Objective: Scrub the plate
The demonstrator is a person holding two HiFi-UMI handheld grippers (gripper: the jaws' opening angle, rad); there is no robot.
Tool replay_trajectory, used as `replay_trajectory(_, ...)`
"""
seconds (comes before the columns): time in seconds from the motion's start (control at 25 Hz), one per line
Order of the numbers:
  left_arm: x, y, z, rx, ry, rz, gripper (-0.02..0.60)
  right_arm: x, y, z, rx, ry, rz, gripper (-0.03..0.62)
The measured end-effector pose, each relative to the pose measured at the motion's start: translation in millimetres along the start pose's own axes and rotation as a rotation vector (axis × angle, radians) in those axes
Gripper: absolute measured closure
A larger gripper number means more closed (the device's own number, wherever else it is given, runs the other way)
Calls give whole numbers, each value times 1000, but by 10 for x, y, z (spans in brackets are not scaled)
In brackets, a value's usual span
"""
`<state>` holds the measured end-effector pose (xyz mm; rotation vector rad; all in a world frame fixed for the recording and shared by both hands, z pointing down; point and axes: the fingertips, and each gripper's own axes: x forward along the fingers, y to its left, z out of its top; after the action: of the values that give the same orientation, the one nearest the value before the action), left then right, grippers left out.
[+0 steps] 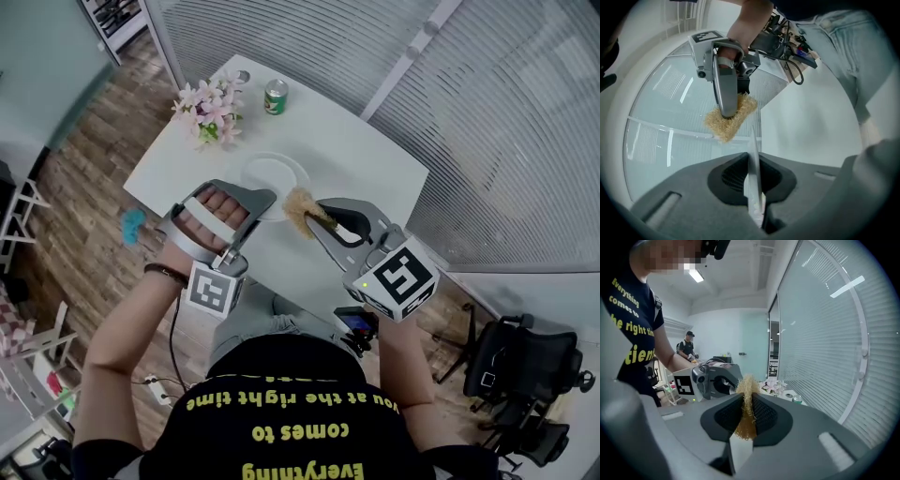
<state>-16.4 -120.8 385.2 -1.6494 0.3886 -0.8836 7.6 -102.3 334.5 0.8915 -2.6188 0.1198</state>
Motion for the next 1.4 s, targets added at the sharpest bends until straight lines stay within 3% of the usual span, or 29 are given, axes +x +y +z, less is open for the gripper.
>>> replay_trajectory(0.2,15,34,-1,56,-9,35,561,129,289,-10,-93,54,65,543)
replay_trajectory(0.4,24,30,-22,57,-20,37,561,182,410,-36,-159,109,102,543)
replay_trajectory(1.4,-270,72,151,137,-137,95,561,-62,-436,-326,-54,189,-111,543)
